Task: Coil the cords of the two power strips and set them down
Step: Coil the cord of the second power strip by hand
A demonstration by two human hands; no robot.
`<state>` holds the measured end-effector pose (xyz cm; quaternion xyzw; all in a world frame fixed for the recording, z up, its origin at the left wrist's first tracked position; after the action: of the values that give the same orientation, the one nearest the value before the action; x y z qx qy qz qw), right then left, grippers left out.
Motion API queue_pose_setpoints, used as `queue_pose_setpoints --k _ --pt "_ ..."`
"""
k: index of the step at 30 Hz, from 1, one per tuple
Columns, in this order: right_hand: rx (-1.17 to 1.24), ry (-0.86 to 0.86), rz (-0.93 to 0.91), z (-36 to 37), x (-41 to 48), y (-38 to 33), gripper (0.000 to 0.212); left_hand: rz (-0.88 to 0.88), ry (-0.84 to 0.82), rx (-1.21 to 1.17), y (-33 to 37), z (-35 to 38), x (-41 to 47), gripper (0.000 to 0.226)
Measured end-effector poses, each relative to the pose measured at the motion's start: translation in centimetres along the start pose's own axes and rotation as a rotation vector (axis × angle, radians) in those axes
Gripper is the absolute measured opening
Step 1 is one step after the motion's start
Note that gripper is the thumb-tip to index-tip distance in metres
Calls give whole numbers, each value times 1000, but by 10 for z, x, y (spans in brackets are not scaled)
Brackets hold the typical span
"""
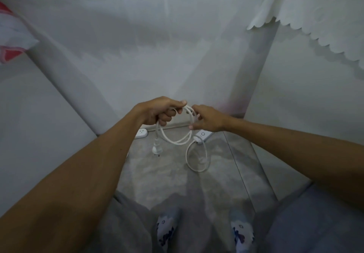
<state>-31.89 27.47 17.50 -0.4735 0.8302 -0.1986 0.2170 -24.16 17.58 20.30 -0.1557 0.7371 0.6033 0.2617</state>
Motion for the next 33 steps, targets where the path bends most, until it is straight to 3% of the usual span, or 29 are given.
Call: queue_pose_setpoints --k 2,6,12,14,16,21,27,33 --pt "127 -29 22 7 -3 8 42 21 -23 -79 1 2 2 33" --pt "723 -98 194 18 -8 28 31 90 25 -247 1 -4 7 32" --pt "852 -286 268 44 -18 37 43 212 27 -367 28 -8 1 30" --pt "840 -413 268 51 -28 33 53 267 34 -409 39 -14 -7 28" --pt "775 -496 244 56 -37 28 49 311 57 -453 48 -25 -15 28" --pt "235 -485 169 84 -38 34 37 374 148 -517 55 -50 -31 32" --pt "285 -253 211 106 -21 63 17 386 226 -615 51 -60 -24 35" --pt "320 -189 316 121 -7 112 22 387 228 -733 49 -43 20 35"
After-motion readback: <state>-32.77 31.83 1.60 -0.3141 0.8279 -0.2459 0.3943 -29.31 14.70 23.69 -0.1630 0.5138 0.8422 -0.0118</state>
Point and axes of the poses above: each hand's wrist, its own x-axis towards the middle knuckle, its own z-axis out of the palm, y = z × x, the point moved 9 cm from there along x, towards the middle knuckle, and after that the axes turned 6 degrees about -y, right-handed, at the moved point
